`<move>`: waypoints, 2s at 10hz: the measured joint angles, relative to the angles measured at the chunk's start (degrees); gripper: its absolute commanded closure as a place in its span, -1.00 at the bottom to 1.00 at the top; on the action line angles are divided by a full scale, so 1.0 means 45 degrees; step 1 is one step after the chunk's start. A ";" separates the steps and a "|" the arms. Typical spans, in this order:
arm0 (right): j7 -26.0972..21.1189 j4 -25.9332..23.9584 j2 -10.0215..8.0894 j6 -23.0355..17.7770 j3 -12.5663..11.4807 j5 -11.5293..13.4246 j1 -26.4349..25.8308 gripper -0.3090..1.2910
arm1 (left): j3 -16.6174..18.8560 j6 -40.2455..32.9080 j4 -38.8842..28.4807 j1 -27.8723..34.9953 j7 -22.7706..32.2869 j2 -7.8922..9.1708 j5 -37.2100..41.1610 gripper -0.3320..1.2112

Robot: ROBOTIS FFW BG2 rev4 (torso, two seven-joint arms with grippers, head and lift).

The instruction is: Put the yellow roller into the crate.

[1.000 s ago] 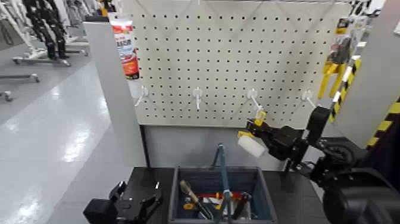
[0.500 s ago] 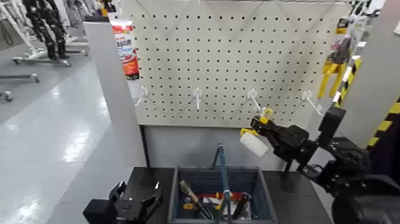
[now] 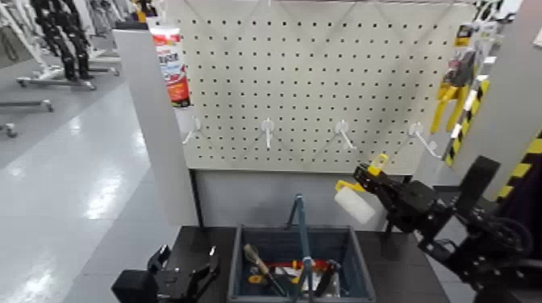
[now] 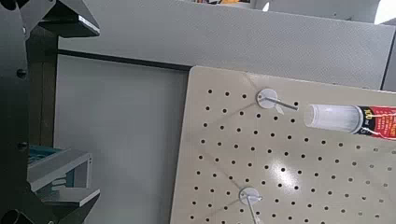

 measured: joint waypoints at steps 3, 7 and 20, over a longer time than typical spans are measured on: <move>-0.0191 -0.0020 0.0398 0.0236 -0.0594 -0.0487 0.0745 0.99 | -0.0005 0.0003 -0.0021 0.0019 0.0000 0.0017 0.0007 -0.43; -0.0214 0.2034 0.0730 -0.0285 -0.0366 -0.1541 0.0866 0.99 | -0.0037 0.0003 -0.0021 0.0003 0.0000 0.0020 0.0022 -0.43; -0.1003 0.3782 0.0706 0.0440 0.0928 -0.2420 0.0163 -0.45 | -0.0118 0.0002 0.0019 -0.0085 -0.0019 0.0034 0.0040 -0.43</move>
